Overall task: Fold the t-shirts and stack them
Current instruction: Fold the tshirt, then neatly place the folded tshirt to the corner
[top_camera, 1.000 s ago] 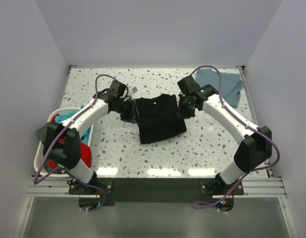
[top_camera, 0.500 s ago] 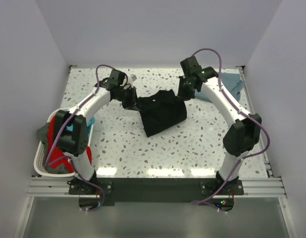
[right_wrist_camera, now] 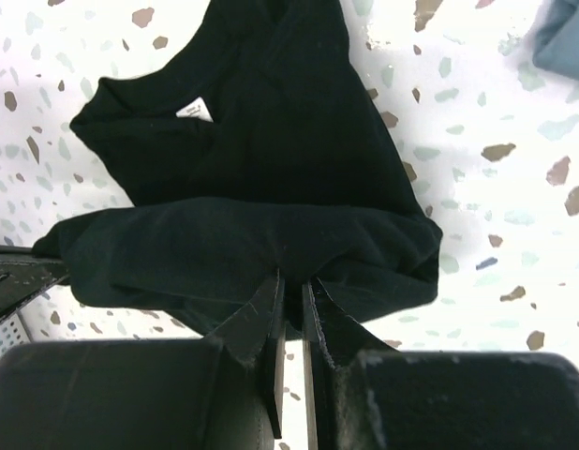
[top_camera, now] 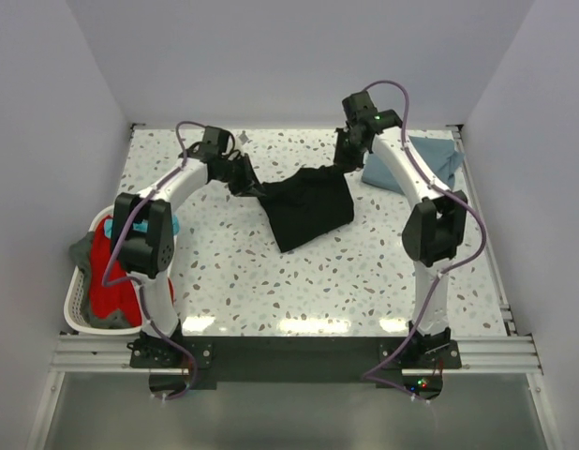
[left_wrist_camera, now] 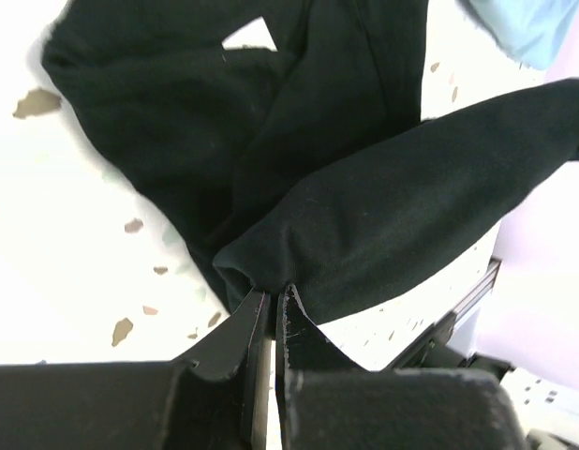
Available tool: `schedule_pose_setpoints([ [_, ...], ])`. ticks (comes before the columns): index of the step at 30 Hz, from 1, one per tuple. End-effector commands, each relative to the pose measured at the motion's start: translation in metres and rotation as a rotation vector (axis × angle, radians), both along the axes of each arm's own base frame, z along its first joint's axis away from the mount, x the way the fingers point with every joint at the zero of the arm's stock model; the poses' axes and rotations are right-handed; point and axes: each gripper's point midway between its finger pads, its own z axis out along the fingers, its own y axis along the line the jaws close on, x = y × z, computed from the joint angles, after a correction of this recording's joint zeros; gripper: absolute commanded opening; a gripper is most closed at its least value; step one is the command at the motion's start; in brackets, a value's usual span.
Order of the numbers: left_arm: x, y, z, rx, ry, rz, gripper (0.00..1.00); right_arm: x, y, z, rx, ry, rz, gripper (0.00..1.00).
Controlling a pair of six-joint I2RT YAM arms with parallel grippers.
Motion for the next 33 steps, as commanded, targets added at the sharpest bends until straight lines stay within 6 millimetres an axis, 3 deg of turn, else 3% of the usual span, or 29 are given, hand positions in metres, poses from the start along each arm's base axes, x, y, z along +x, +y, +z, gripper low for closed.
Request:
schedule_pose_setpoints([
  [1, 0.028, -0.003, 0.015, -0.055, -0.058, 0.038, 0.0, 0.017, 0.007, 0.005, 0.043, -0.038, 0.034, 0.0],
  [9, 0.046, 0.007, 0.011, -0.023, -0.075, 0.127, 0.0, 0.043, 0.014, -0.009, 0.068, -0.074, 0.018, 0.0],
  [13, 0.06, 0.015, 0.009, 0.004, -0.112, 0.188, 0.0, 0.068, 0.019, -0.011, 0.101, -0.135, -0.007, 0.0],
  [14, 0.066, 0.016, 0.012, -0.008, -0.129, 0.206, 0.07, 0.073, 0.023, -0.011, 0.121, -0.148, -0.005, 0.03],
  [15, 0.073, 0.019, 0.014, -0.002, -0.144, 0.23, 0.2, 0.08, 0.026, -0.016, 0.134, -0.156, -0.003, 0.12],
  [16, 0.083, 0.022, 0.02, -0.008, -0.178, 0.257, 0.43, 0.093, 0.03, -0.009, 0.166, -0.204, -0.014, 0.48],
  [19, 0.104, 0.034, 0.043, 0.0, -0.281, 0.334, 0.78, 0.113, 0.036, 0.008, 0.26, -0.275, -0.038, 0.9],
  [20, 0.107, 0.037, 0.049, 0.009, -0.305, 0.342, 0.8, 0.115, 0.038, 0.018, 0.289, -0.297, -0.033, 0.99],
  [21, 0.111, 0.039, 0.059, 0.018, -0.335, 0.349, 0.8, 0.117, 0.04, 0.025, 0.3, -0.321, -0.024, 0.99],
  [22, 0.109, 0.04, 0.059, 0.029, -0.332, 0.341, 0.82, 0.117, 0.039, 0.041, 0.308, -0.363, -0.013, 0.99],
  [25, 0.095, 0.041, 0.049, 0.059, -0.311, 0.3, 0.82, 0.109, 0.032, 0.053, 0.283, -0.397, 0.024, 0.99],
  [27, 0.076, 0.042, 0.033, 0.077, -0.278, 0.282, 0.81, 0.103, 0.025, 0.05, 0.276, -0.386, 0.032, 0.99],
  [28, 0.069, 0.04, 0.027, 0.086, -0.269, 0.269, 0.8, 0.096, 0.018, 0.036, 0.268, -0.354, 0.035, 0.99],
  [30, 0.051, 0.04, 0.012, 0.112, -0.241, 0.248, 0.8, 0.087, 0.011, 0.041, 0.27, -0.361, 0.044, 0.99],
  [31, 0.043, 0.036, 0.007, 0.121, -0.229, 0.231, 0.79, 0.08, 0.007, 0.026, 0.272, -0.331, 0.058, 0.99],
  [33, 0.031, 0.034, -0.004, 0.137, -0.206, 0.213, 0.78, 0.072, 0.003, 0.026, 0.276, -0.329, 0.086, 0.99],
])
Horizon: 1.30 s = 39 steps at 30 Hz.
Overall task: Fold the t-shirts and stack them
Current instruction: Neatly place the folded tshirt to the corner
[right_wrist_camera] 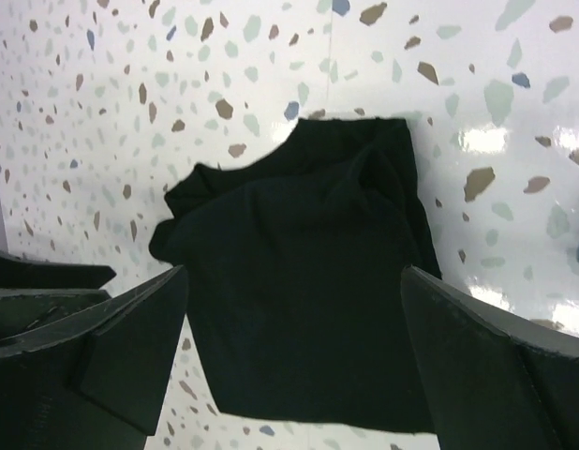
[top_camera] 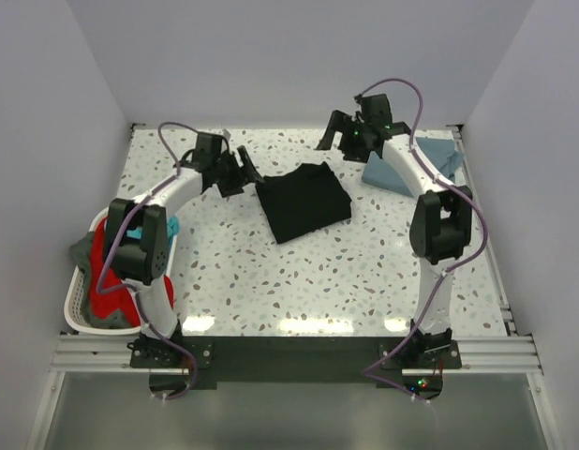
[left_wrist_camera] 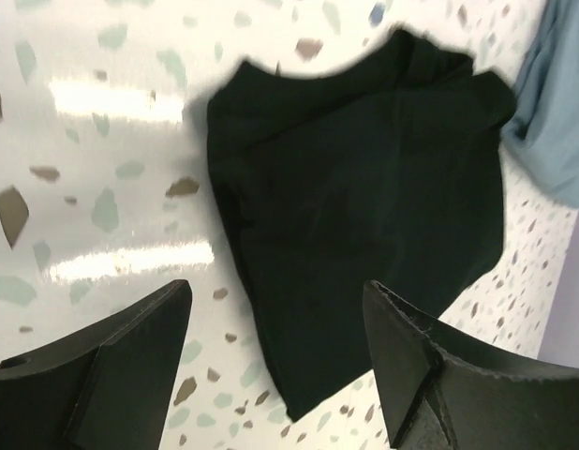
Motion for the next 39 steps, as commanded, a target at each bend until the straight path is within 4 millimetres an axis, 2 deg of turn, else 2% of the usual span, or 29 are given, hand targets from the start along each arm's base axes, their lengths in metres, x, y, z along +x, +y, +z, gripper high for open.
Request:
schedule_pose_setpoints([
  [1, -0.018, -0.011, 0.002, 0.037, -0.033, -0.06, 0.78, -0.013, -0.006, 0.023, 0.03, -0.071, 0.086, 0.99],
  [5, -0.032, -0.024, -0.014, 0.034, 0.001, -0.091, 0.74, -0.029, -0.006, 0.008, 0.031, -0.041, 0.154, 0.99],
  [6, -0.034, -0.029, -0.018, 0.031, 0.009, -0.101, 0.73, -0.033, -0.007, -0.002, 0.023, -0.021, 0.17, 0.99],
  [12, -0.034, -0.039, -0.034, 0.029, 0.035, -0.115, 0.66, -0.047, -0.005, -0.032, 0.055, 0.038, 0.234, 0.99],
  [17, -0.03, -0.037, -0.046, 0.069, 0.059, -0.113, 0.58, -0.05, -0.007, -0.051, 0.052, 0.066, 0.263, 0.98],
  [24, -0.03, -0.032, -0.06, 0.11, 0.093, -0.115, 0.55, -0.049, -0.02, -0.072, 0.014, 0.101, 0.258, 0.98],
  [29, -0.028, -0.033, -0.068, 0.116, 0.106, -0.126, 0.51, -0.05, -0.019, -0.09, 0.003, 0.134, 0.275, 0.98],
  [37, -0.023, -0.035, -0.085, 0.13, 0.138, -0.139, 0.39, -0.053, -0.015, -0.117, 0.027, 0.186, 0.297, 0.97],
  [39, -0.022, -0.035, -0.089, 0.131, 0.147, -0.143, 0.32, -0.055, -0.013, -0.122, 0.042, 0.201, 0.303, 0.96],
])
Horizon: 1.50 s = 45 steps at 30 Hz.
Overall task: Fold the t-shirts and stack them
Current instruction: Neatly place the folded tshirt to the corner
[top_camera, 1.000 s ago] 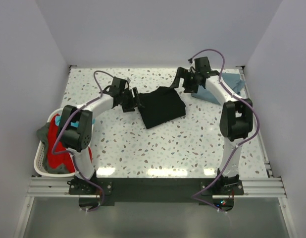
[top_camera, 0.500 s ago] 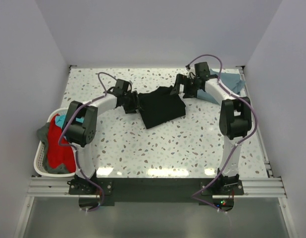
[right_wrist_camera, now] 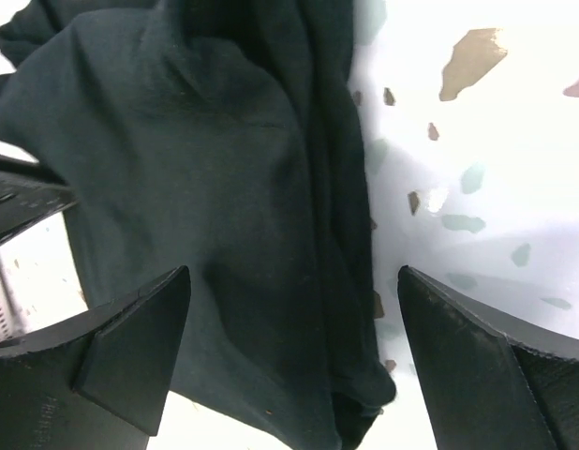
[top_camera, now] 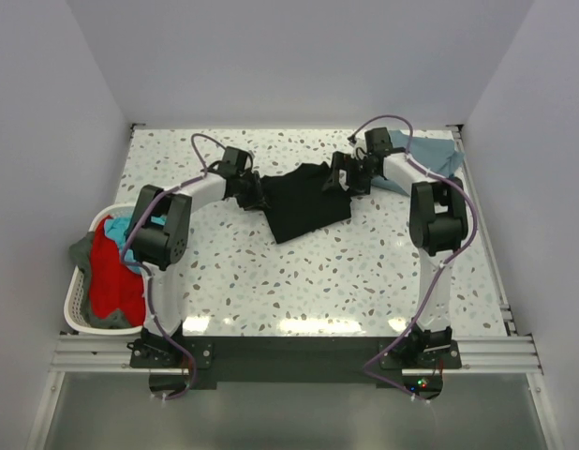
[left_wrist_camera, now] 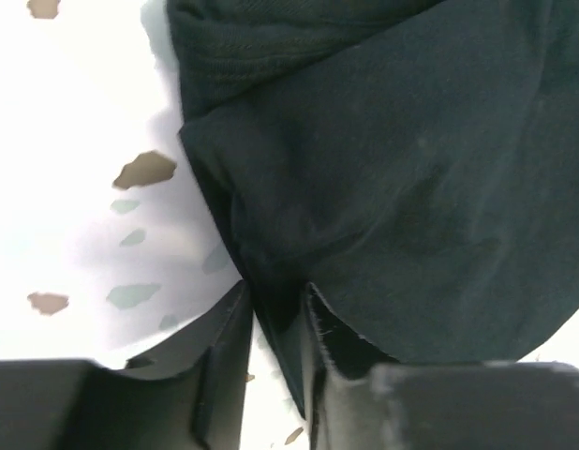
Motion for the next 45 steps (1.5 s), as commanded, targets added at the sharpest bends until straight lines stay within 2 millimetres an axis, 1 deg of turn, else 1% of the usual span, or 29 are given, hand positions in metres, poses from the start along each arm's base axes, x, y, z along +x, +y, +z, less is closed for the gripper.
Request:
schedule_pose_setpoints([
  [1, 0.005, 0.0, -0.009, 0.028, 0.001, -0.03, 0.29, 0.0, 0.007, -0.005, 0.042, 0.002, 0.04, 0.95],
  [4, 0.007, 0.0, -0.014, 0.04, 0.012, -0.038, 0.26, -0.004, 0.012, -0.01, 0.071, 0.02, 0.043, 0.93],
  [8, 0.002, 0.0, -0.026, 0.045, 0.043, -0.051, 0.23, -0.01, 0.019, -0.018, 0.104, 0.047, 0.038, 0.88],
  [13, 0.001, 0.0, -0.029, 0.045, 0.051, -0.056, 0.22, -0.02, 0.035, -0.032, 0.117, 0.084, 0.057, 0.81],
  [14, 0.0, 0.001, -0.029, 0.046, 0.051, -0.058, 0.22, -0.02, 0.037, -0.033, 0.12, 0.087, 0.057, 0.76],
  [16, 0.0, -0.001, -0.03, 0.038, 0.049, -0.062, 0.22, -0.021, 0.041, -0.037, 0.127, 0.096, 0.05, 0.71],
  [17, -0.001, -0.001, -0.03, 0.035, 0.05, -0.064, 0.22, -0.021, 0.043, -0.037, 0.128, 0.096, 0.051, 0.65],
  [20, -0.002, -0.003, -0.033, 0.024, 0.054, -0.072, 0.23, -0.021, 0.047, -0.041, 0.124, 0.098, 0.05, 0.58],
  [23, -0.002, -0.008, -0.033, 0.006, 0.05, -0.084, 0.24, -0.019, 0.054, -0.04, 0.137, 0.092, 0.055, 0.46],
  [24, -0.002, -0.009, -0.031, -0.001, 0.045, -0.089, 0.25, -0.019, 0.056, -0.04, 0.137, 0.09, 0.055, 0.36],
  [25, -0.002, -0.01, -0.032, -0.003, 0.047, -0.092, 0.27, -0.019, 0.057, -0.039, 0.136, 0.088, 0.054, 0.32],
  [26, -0.001, -0.011, -0.031, -0.008, 0.045, -0.096, 0.29, -0.017, 0.057, -0.036, 0.136, 0.081, 0.052, 0.27],
  [27, -0.002, -0.011, -0.03, -0.012, 0.046, -0.099, 0.36, -0.017, 0.057, -0.034, 0.14, 0.081, 0.048, 0.21],
  [28, -0.001, -0.012, -0.027, -0.015, 0.04, -0.099, 0.4, -0.016, 0.056, -0.033, 0.133, 0.077, 0.039, 0.05],
  [29, 0.0, -0.013, -0.023, -0.018, 0.033, -0.1, 0.5, -0.014, 0.055, -0.027, 0.128, 0.064, 0.035, 0.0],
  [31, 0.001, -0.012, -0.017, -0.021, 0.024, -0.099, 0.58, -0.011, 0.052, -0.021, 0.11, 0.046, 0.021, 0.0],
  [33, 0.002, -0.01, -0.005, -0.019, 0.005, -0.092, 0.67, -0.006, 0.051, -0.005, 0.098, 0.018, 0.01, 0.0],
  [34, 0.001, -0.008, -0.003, -0.018, 0.002, -0.089, 0.69, -0.002, 0.049, 0.001, 0.089, 0.005, 0.003, 0.0],
  [35, 0.002, -0.004, 0.005, -0.02, -0.011, -0.081, 0.71, 0.002, 0.046, 0.005, 0.066, -0.011, -0.014, 0.0],
  [36, 0.002, -0.001, 0.008, -0.022, -0.015, -0.075, 0.73, 0.008, 0.044, 0.016, 0.046, -0.027, -0.02, 0.0],
  [37, -0.002, 0.003, 0.008, -0.018, -0.012, -0.067, 0.74, 0.012, 0.041, 0.021, 0.029, -0.037, -0.026, 0.0],
  [38, -0.001, 0.008, 0.016, -0.024, -0.027, -0.058, 0.74, 0.025, 0.038, 0.035, -0.002, -0.086, -0.036, 0.0],
  [39, -0.002, 0.012, 0.018, -0.022, -0.033, -0.051, 0.75, 0.024, 0.034, 0.037, -0.029, -0.074, -0.041, 0.0],
  [40, -0.006, 0.018, 0.021, -0.02, -0.035, -0.041, 0.75, 0.028, 0.03, 0.043, -0.043, -0.086, -0.049, 0.0],
  [41, -0.007, 0.021, 0.023, -0.018, -0.04, -0.036, 0.76, 0.04, 0.026, 0.058, -0.07, -0.133, -0.062, 0.0],
  [42, -0.013, 0.026, 0.019, -0.01, -0.029, -0.035, 0.76, 0.04, 0.022, 0.058, -0.092, -0.12, -0.067, 0.0],
  [43, -0.014, 0.028, 0.023, -0.009, -0.037, -0.032, 0.76, 0.045, 0.019, 0.061, -0.108, -0.13, -0.071, 0.0],
  [44, -0.016, 0.032, 0.022, -0.005, -0.036, -0.025, 0.76, 0.056, 0.016, 0.078, -0.119, -0.176, -0.076, 0.0],
  [45, -0.018, 0.035, 0.02, 0.001, -0.032, -0.024, 0.76, 0.056, 0.009, 0.078, -0.155, -0.16, -0.09, 0.0],
])
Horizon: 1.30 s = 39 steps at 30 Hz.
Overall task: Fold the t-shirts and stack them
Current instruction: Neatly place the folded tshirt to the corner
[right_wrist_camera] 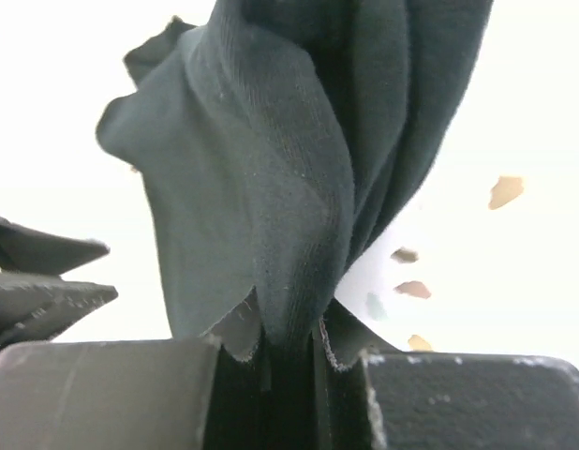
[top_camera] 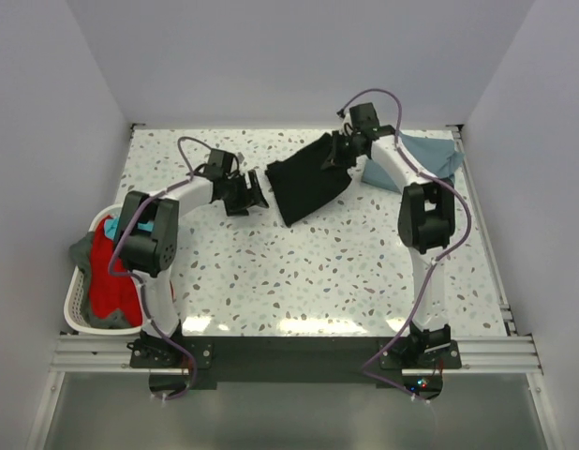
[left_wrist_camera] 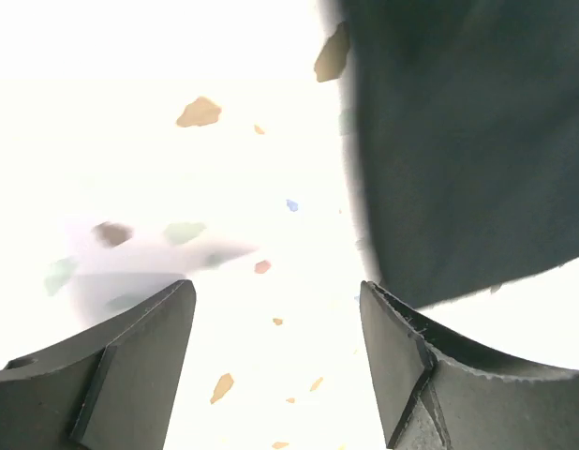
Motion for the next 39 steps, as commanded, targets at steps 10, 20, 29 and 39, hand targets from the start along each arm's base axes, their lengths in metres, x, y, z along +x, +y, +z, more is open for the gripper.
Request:
schedule_pose_setpoints([
  [10, -0.027, 0.025, -0.003, 0.037, 0.004, 0.031, 0.77, 0.062, -0.084, 0.066, -0.232, -0.161, -0.186, 0.0],
  [20, -0.042, 0.029, -0.015, 0.048, 0.039, 0.042, 0.76, 0.079, -0.138, 0.117, -0.188, -0.254, -0.288, 0.0],
  [29, -0.051, 0.032, -0.022, 0.057, 0.066, 0.044, 0.76, 0.082, -0.159, 0.18, -0.079, -0.369, -0.371, 0.0],
  [39, -0.057, 0.033, -0.027, 0.062, 0.082, 0.044, 0.76, 0.077, -0.182, 0.228, 0.067, -0.431, -0.42, 0.0],
])
